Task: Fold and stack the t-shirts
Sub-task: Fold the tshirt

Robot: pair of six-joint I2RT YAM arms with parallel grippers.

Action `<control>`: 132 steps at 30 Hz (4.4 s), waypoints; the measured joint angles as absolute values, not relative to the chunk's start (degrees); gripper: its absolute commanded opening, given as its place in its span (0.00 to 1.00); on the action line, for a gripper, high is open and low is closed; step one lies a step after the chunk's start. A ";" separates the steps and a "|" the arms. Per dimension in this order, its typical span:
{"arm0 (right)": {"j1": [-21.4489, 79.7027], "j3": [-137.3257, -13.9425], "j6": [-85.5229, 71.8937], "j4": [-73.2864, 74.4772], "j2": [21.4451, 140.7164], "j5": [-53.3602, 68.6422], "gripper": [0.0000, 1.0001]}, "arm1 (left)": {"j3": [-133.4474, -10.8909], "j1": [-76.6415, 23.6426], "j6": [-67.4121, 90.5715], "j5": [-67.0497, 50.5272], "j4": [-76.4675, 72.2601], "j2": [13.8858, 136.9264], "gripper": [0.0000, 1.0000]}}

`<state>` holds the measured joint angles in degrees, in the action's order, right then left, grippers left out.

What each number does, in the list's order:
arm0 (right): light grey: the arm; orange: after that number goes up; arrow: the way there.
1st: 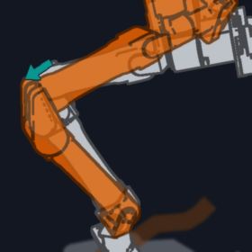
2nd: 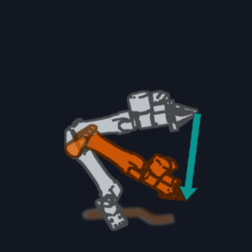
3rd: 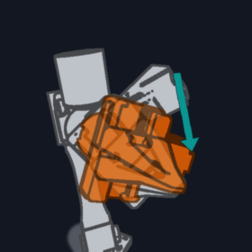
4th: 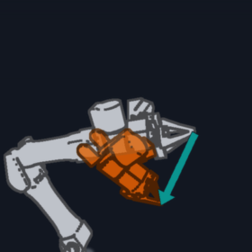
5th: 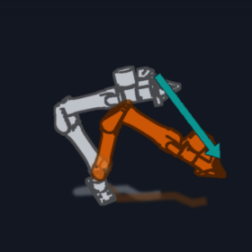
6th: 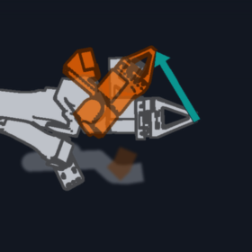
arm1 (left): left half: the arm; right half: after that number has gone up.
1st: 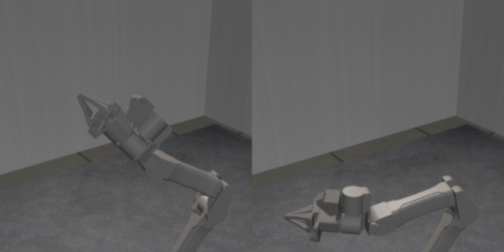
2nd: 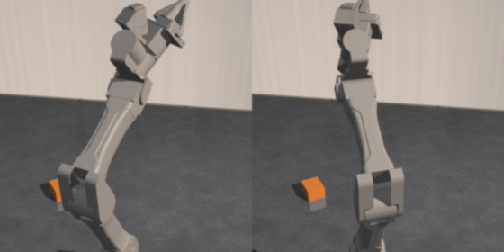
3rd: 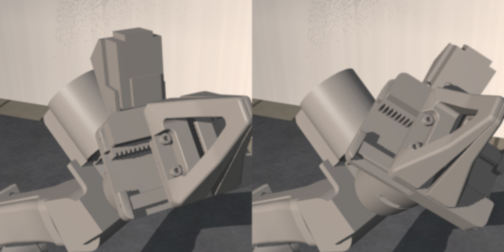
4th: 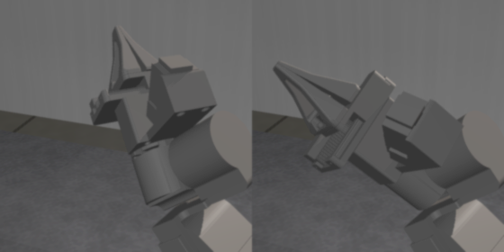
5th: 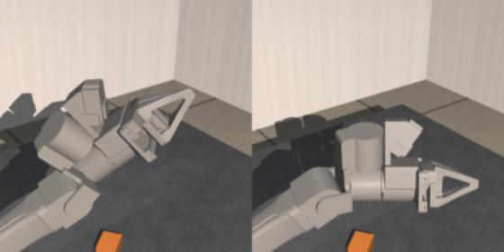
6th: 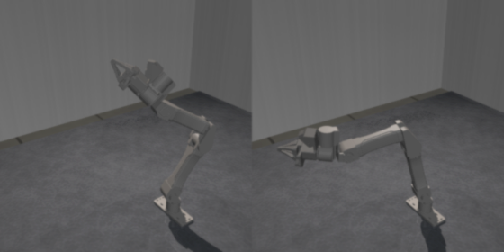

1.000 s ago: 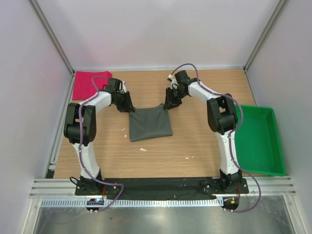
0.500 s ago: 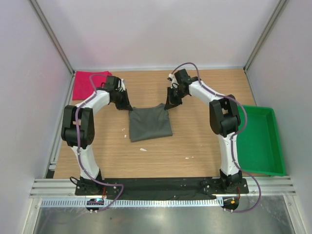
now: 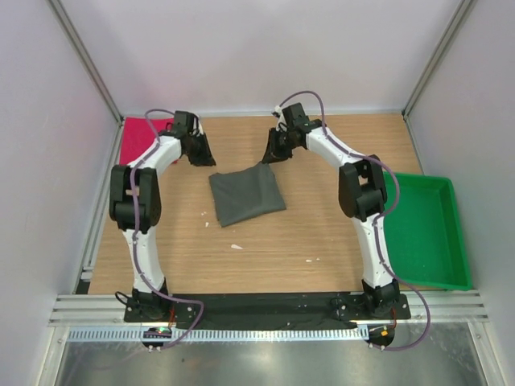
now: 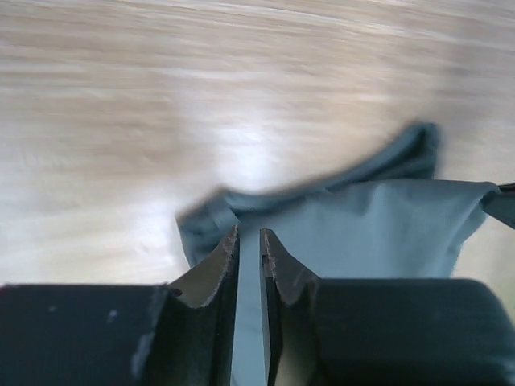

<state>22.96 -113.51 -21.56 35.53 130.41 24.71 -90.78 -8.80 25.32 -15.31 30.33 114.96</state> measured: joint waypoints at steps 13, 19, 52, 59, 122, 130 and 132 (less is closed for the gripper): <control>17.47 -111.04 -15.97 34.24 134.45 21.89 0.60 | -86.02 -7.84 22.70 -7.29 30.20 111.13 0.63; 17.15 -106.69 -16.21 30.68 132.05 26.55 0.59 | -82.00 -7.62 22.72 -11.84 26.63 107.59 0.68; 19.57 -115.81 -18.39 29.58 139.15 32.42 0.37 | -79.92 -7.57 27.03 -18.02 22.13 115.79 0.41; 19.90 -116.11 -15.73 32.71 139.17 30.30 0.26 | -80.36 -7.57 26.92 -18.02 22.20 115.79 0.35; 19.64 -83.05 -20.10 26.06 117.47 35.81 0.41 | -103.04 -21.34 3.97 -35.97 11.20 132.70 0.42; 19.64 -81.91 -20.73 25.02 117.47 36.49 0.40 | -103.04 -21.76 2.02 -34.68 13.17 132.70 0.42; 19.64 -81.89 -20.97 24.64 117.47 36.67 0.39 | -103.09 -22.04 1.85 -34.52 13.37 132.70 0.38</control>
<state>19.64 -81.89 -20.97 24.64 117.47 36.67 -103.09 -22.04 1.85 -34.52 13.37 132.70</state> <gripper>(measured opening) 0.397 0.418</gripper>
